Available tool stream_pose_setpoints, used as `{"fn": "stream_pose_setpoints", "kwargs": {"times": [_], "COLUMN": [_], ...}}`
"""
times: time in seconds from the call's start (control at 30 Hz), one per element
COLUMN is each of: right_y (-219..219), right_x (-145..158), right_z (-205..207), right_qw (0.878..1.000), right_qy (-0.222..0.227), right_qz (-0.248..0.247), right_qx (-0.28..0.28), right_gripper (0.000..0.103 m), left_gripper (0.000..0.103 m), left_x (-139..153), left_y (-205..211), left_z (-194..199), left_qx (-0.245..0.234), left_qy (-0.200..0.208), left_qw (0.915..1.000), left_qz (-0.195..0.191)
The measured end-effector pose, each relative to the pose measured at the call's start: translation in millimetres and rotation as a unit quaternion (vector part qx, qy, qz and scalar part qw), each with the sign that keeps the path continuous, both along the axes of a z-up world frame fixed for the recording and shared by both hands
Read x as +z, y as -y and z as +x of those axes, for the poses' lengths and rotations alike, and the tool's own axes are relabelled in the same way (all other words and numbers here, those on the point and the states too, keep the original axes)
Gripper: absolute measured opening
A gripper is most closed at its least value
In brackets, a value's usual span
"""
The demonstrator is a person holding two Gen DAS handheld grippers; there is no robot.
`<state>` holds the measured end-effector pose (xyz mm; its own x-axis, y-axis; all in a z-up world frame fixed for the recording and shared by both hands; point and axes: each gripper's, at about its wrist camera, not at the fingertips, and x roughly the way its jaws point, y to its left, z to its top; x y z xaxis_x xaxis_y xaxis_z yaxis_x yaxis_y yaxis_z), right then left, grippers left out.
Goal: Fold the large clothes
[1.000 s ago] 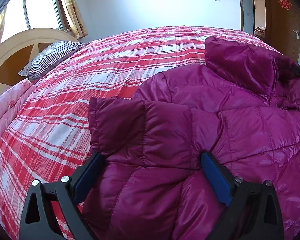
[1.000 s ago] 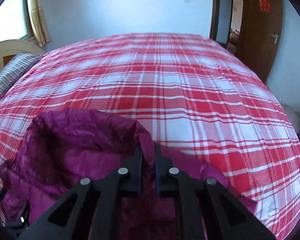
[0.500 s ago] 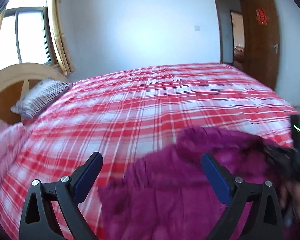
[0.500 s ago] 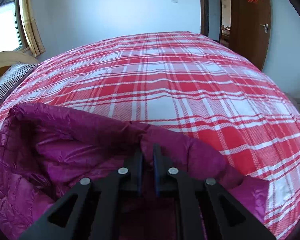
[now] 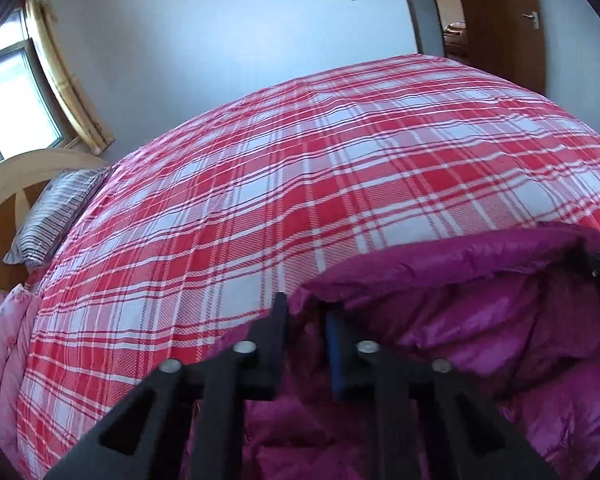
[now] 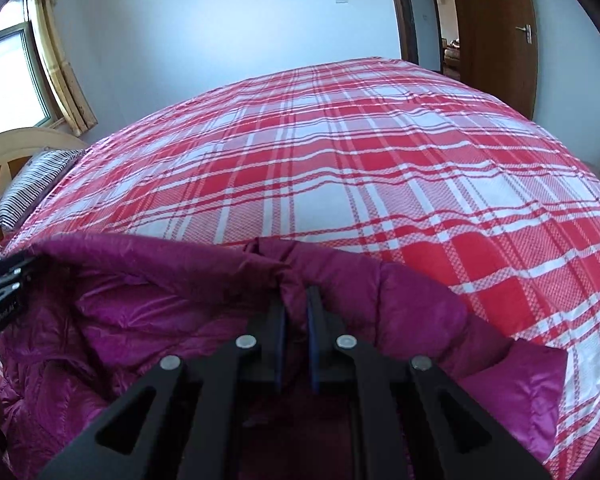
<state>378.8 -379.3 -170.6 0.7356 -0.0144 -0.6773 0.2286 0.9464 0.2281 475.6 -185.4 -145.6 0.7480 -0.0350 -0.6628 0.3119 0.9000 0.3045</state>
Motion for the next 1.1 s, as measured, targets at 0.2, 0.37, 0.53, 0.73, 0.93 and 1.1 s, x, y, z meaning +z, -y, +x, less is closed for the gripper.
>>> {"fn": "stream_pose_setpoints", "kwargs": {"times": [0.2, 0.37, 0.53, 0.73, 0.93, 1.1], "right_y": [3.3, 4.9, 0.2, -6.4, -7.9, -30.0], "right_x": [-1.5, 0.2, 4.8, 54.4, 79.5, 27.6], "right_z": [-1.5, -7.3, -9.3, -30.4, 4.8, 44.7], "right_qw": [1.000, 1.000, 1.000, 0.998, 0.998, 0.996], "right_qy": [0.001, 0.014, -0.014, 0.040, 0.056, -0.076], "right_qz": [0.011, 0.023, 0.002, 0.004, 0.010, -0.033], "right_qx": [-0.008, -0.004, -0.006, -0.040, -0.039, 0.037], "right_gripper": [0.011, 0.011, 0.016, 0.031, 0.043, 0.042], "left_gripper": [0.012, 0.012, 0.012, 0.012, 0.012, 0.012], "left_x": [-26.8, -51.7, -53.1, -53.8, -53.0, -33.5], "left_y": [-6.1, -33.9, -33.0, -32.5, -31.6, -42.1], "left_z": [-15.2, 0.4, -1.7, -2.7, -5.0, -15.7], "left_qx": [-0.005, 0.016, 0.014, 0.014, 0.015, 0.022], "left_qy": [0.005, -0.058, -0.057, -0.052, -0.044, -0.031], "left_qw": [0.9998, 0.9955, 0.9952, 0.9960, 0.9968, 0.9946], "left_qz": [0.020, -0.073, -0.078, -0.072, -0.066, -0.097]}}
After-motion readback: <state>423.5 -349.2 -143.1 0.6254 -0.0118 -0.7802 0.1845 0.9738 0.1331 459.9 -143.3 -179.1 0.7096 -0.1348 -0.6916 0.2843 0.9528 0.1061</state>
